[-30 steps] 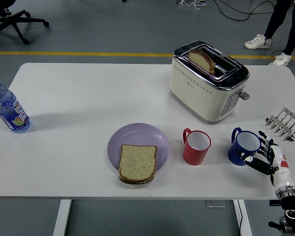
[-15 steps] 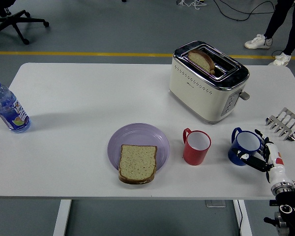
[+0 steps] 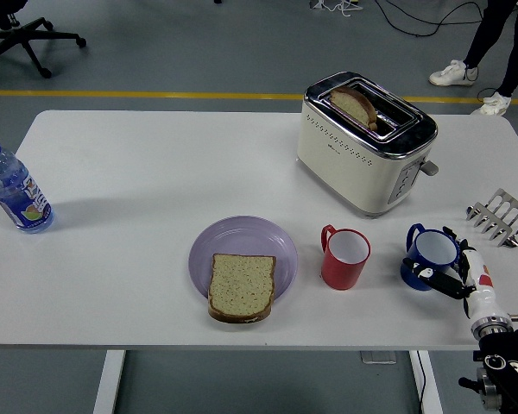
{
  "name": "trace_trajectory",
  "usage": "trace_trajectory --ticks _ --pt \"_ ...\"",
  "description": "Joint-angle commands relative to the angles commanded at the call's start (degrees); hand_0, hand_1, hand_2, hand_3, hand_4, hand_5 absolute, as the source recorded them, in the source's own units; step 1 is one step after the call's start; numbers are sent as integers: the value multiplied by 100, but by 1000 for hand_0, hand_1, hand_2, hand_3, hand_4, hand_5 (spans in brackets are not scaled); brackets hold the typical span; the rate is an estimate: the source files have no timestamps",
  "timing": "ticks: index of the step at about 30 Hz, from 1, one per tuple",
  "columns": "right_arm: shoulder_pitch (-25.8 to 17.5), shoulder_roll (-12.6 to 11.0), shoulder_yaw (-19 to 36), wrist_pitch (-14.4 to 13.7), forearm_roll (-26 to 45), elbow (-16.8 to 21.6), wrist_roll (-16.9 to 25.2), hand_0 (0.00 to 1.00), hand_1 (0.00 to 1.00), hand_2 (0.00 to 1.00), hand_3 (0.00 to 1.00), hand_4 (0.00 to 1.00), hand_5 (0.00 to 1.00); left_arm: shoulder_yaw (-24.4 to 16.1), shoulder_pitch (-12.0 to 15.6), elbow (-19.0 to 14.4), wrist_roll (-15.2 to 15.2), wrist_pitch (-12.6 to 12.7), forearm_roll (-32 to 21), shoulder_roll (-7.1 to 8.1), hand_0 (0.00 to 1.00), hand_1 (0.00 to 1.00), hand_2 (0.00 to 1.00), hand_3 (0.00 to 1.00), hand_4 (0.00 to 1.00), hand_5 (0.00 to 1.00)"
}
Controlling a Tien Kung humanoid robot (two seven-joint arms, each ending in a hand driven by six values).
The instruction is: Pick up the cup,pour liquid into bread,place the cup on the desk
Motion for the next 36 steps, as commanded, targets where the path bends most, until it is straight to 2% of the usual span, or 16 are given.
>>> trace_trajectory --ticks 20,32,33,36 --pt "169 103 -19 -43 80 -308 61 839 799 864 909 998 201 4 -10 0 -2 2 -1 0 680 746 770 666 418 998" --pt "254 116 -134 -120 323 -482 238 835 789 856 907 998 198 26 -22 0 -3 2 -21 0 680 746 770 665 418 998" --pt "257 115 -139 -126 334 -487 248 820 764 811 862 997 201 26 -23 0 -3 2 -21 0 680 747 770 665 418 998" --pt "269 116 -154 -146 430 -518 307 820 764 811 862 997 201 23 -23 0 -3 2 -16 0 680 747 770 665 418 998"
